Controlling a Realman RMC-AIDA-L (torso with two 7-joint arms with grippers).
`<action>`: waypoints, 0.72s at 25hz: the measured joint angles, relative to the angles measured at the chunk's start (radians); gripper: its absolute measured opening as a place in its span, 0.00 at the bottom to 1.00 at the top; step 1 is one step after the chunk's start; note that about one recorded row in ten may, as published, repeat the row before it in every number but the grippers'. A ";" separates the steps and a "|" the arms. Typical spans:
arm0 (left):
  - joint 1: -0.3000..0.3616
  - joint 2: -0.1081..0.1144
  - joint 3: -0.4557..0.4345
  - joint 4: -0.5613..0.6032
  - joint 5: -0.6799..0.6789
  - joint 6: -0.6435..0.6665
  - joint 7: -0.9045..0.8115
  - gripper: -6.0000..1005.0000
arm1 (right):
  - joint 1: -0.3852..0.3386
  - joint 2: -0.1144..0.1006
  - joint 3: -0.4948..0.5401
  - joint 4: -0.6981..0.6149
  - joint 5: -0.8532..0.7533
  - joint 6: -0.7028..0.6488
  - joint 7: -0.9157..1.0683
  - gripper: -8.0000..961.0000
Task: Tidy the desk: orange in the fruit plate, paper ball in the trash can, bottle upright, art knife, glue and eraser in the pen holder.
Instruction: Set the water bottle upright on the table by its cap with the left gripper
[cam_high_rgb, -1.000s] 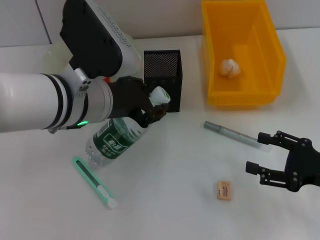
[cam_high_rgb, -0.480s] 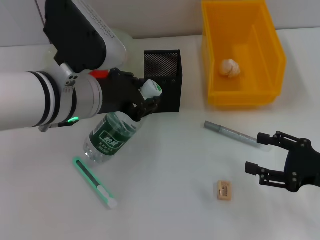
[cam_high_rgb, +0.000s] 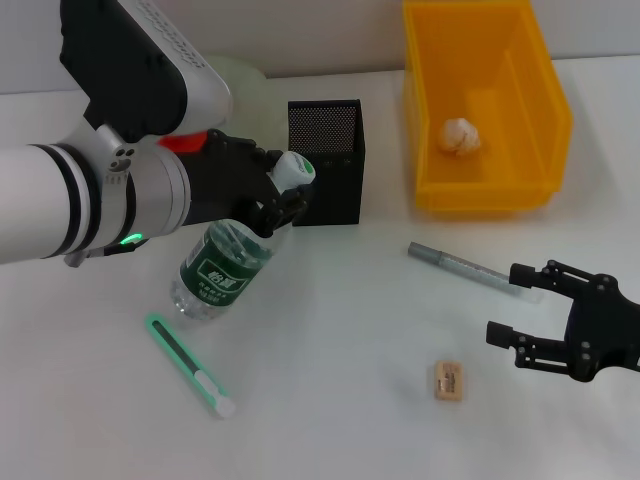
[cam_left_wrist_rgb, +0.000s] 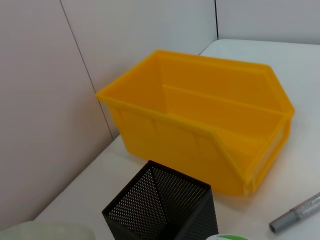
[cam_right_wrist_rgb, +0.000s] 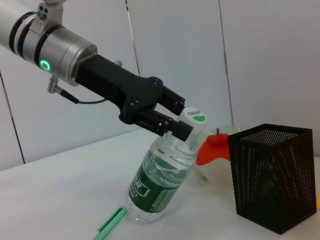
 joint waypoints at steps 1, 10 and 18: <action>0.004 0.000 -0.001 0.005 0.000 -0.001 0.000 0.44 | 0.000 0.000 0.000 0.000 0.000 0.000 0.000 0.87; 0.018 0.001 -0.015 0.031 0.000 -0.002 -0.007 0.44 | 0.001 0.000 0.003 0.000 0.000 -0.006 0.000 0.87; 0.032 0.000 -0.023 0.057 -0.001 0.004 -0.008 0.44 | 0.002 0.000 0.002 0.000 0.000 -0.007 0.000 0.86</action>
